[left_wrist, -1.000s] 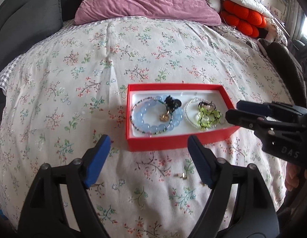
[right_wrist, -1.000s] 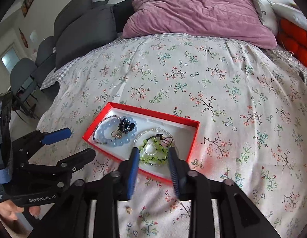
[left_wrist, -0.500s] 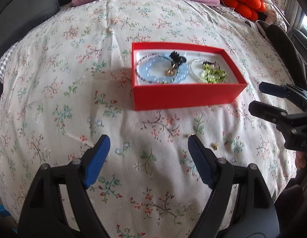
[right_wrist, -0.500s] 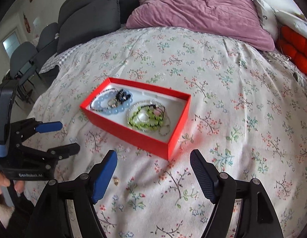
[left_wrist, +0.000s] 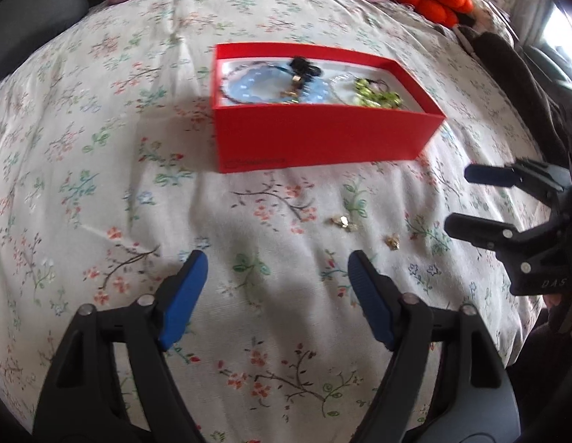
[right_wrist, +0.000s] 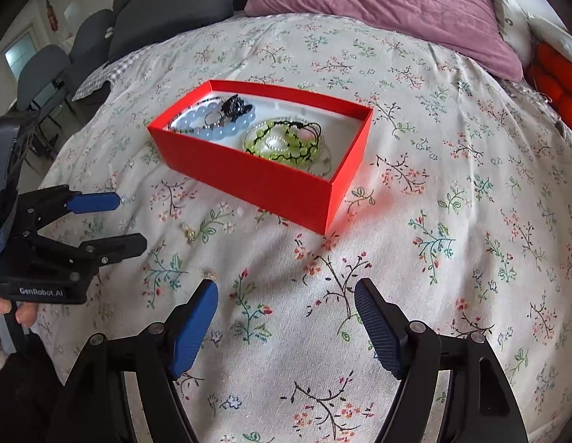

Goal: Organize jewelry
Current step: 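Withdraw both tools from the box toward the gold earrings, then grasp a gold earring with the left tool while the right tool grasps the other gold earring, then carry both gold earrings into the red box and open both tools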

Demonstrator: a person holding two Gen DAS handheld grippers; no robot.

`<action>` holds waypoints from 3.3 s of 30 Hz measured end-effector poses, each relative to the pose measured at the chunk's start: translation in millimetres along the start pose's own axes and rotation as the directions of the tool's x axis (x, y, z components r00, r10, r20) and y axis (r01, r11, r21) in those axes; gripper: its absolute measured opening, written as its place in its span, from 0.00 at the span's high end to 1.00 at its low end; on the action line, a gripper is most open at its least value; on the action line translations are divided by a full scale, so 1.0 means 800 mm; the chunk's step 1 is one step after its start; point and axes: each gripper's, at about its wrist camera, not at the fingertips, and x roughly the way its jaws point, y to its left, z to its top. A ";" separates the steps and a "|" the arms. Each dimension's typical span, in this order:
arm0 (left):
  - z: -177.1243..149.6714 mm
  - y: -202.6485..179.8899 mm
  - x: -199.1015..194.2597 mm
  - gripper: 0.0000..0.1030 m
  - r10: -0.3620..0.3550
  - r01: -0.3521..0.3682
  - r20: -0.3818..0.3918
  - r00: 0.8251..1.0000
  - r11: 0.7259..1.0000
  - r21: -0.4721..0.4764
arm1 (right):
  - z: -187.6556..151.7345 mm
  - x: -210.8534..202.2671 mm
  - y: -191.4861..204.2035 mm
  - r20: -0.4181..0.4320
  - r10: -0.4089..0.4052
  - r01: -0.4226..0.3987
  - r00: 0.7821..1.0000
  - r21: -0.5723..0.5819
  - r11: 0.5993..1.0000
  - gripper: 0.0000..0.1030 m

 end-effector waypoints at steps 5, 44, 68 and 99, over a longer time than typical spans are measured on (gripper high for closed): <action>0.002 -0.024 0.010 0.53 -0.027 0.027 -0.002 1.000 0.997 0.066 | -0.001 0.003 0.000 -0.007 -0.005 0.005 1.000 0.000 1.000 0.25; 0.009 -0.009 0.013 0.98 0.011 -0.011 0.001 1.000 1.000 0.015 | -0.003 0.010 0.034 0.003 0.043 -0.043 0.999 -0.083 0.996 0.25; -0.003 0.018 -0.003 0.98 0.026 -0.025 0.001 1.000 1.000 -0.018 | 0.006 0.057 0.075 -0.078 0.083 -0.093 0.993 -0.130 0.987 0.90; 0.010 0.027 -0.027 0.98 -0.013 0.014 0.014 1.000 0.996 -0.090 | 0.010 0.034 0.062 -0.067 0.114 -0.121 0.991 -0.105 0.987 0.87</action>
